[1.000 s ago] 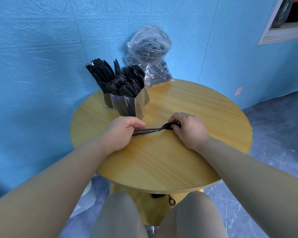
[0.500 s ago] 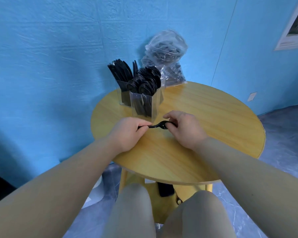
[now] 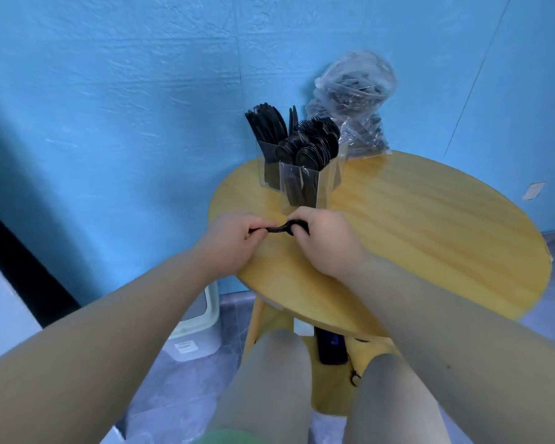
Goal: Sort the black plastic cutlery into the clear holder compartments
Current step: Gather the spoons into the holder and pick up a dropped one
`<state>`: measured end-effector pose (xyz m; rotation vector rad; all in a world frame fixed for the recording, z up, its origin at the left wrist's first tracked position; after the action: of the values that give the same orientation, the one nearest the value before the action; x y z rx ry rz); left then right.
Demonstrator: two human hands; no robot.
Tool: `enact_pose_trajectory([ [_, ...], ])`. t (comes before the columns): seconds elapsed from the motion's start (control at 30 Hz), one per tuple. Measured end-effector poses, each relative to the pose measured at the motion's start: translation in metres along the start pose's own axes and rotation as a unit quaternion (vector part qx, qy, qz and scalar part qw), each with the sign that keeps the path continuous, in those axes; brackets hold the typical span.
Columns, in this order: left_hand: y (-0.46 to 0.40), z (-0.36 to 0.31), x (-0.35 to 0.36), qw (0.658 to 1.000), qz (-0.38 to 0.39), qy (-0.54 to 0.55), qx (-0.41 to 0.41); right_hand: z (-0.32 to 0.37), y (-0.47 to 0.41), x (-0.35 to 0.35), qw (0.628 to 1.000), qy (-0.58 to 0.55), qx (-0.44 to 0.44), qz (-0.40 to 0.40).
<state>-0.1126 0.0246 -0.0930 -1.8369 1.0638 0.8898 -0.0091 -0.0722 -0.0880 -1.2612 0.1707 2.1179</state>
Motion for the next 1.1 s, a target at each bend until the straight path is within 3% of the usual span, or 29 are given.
enact_pose_trajectory([
  [0.37,0.023,0.086,-0.045,0.994,-0.064,-0.004,-0.091,0.068,-0.062,0.072,0.997,0.01,-0.012,0.073],
  [0.7,0.039,0.167,-0.064,0.974,-0.065,0.035,-0.214,0.129,-0.113,0.137,0.982,0.091,-0.057,0.156],
  [0.93,0.097,0.172,-0.055,0.948,-0.106,0.108,-0.28,0.165,-0.081,0.165,0.937,0.224,-0.097,0.251],
  [1.1,0.159,0.169,-0.037,0.924,-0.087,0.134,-0.347,0.168,-0.031,0.204,0.915,0.207,-0.079,0.337],
])
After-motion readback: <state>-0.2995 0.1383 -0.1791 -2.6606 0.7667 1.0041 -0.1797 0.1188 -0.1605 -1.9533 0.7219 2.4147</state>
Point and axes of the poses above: each hand's wrist, its own y-axis away from the middle knuckle, its own x-axis out of the palm, z = x × y, the point moved 6 cm from there along -y, towards the middle knuckle, and after that the axes turned 13 degrees about x, right-handed, at the moved point
